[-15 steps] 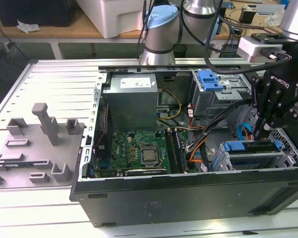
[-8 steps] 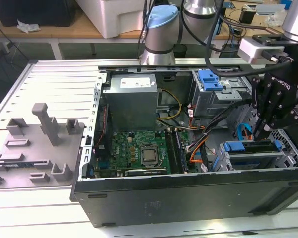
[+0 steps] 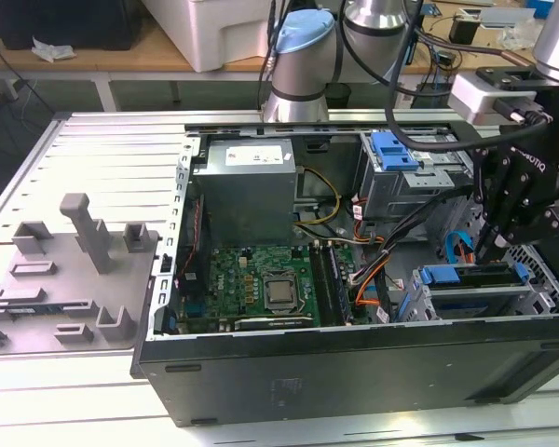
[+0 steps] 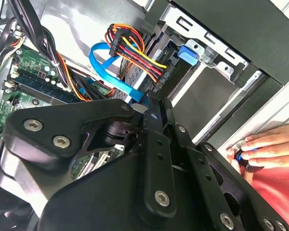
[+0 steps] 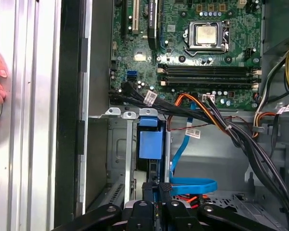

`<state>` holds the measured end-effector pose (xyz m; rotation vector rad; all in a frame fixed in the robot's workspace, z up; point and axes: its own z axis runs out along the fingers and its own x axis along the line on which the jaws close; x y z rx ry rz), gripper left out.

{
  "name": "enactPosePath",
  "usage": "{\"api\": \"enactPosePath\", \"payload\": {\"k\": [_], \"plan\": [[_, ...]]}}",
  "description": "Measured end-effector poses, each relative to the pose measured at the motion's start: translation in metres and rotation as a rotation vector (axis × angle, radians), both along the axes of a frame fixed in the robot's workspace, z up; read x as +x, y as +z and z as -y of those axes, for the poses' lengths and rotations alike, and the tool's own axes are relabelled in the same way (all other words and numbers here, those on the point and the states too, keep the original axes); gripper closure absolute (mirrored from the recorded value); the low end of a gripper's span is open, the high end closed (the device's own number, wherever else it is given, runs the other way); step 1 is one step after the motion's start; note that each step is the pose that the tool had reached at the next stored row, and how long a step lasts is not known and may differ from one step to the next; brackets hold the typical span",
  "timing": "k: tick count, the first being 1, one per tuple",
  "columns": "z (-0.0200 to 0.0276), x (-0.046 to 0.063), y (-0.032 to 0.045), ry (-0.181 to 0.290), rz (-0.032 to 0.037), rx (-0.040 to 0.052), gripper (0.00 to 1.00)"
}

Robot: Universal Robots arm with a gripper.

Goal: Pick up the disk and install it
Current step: 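Insert the second disk wire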

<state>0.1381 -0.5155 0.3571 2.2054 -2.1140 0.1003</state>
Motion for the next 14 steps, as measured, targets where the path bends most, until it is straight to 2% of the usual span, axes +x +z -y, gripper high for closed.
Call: {"api": "enactPosePath", "payload": {"k": [3, 4, 14], "plan": [[0.0003, 0.0, 0.0, 0.0, 0.0, 0.0124, 0.84], [0.0005, 0.0, 0.0, 0.0, 0.0, 0.0195, 0.84], [0.0039, 0.0, 0.0, 0.0, -0.0001, 0.026, 0.84]]}}
